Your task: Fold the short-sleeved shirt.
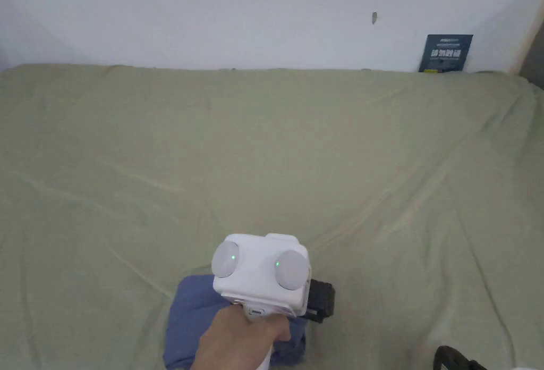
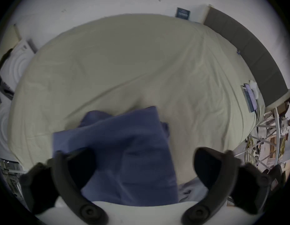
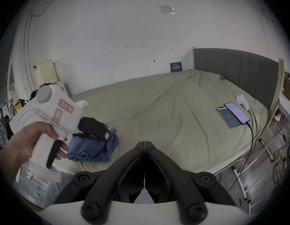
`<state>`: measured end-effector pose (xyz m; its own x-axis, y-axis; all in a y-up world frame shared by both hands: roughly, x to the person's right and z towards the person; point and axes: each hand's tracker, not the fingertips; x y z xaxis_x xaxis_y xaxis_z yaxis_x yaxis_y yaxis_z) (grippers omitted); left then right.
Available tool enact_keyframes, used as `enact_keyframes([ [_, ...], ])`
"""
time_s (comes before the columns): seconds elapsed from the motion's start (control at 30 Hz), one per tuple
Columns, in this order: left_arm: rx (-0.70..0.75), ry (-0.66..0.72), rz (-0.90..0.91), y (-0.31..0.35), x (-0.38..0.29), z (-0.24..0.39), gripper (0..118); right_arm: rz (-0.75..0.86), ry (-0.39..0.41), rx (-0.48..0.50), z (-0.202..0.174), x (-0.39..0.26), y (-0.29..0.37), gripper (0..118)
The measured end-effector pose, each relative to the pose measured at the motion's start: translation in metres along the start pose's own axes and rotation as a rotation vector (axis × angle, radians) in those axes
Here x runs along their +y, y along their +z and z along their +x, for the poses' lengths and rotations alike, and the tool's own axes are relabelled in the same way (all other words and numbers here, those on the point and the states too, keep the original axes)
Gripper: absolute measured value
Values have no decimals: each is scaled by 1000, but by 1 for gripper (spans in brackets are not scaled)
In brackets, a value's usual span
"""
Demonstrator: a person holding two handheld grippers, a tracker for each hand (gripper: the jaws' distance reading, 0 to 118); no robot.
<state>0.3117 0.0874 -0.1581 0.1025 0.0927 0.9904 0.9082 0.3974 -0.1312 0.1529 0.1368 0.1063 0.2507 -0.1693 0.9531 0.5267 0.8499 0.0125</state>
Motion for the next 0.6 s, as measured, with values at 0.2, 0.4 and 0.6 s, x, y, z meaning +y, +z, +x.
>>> enact_keyframes([
  [0.2, -122, 112, 44, 68, -2, -34, 116, 8, -20, -6, 6, 2, -1, 0],
  [0.4, -429, 265, 118, 94, -17, -107, 39, -16, -1, 17, -4, 0, -11, 0],
  [0.6, -576, 337, 85, 42, -28, -121, 9, -50, 12, 37, -14, -5, -15, 0],
])
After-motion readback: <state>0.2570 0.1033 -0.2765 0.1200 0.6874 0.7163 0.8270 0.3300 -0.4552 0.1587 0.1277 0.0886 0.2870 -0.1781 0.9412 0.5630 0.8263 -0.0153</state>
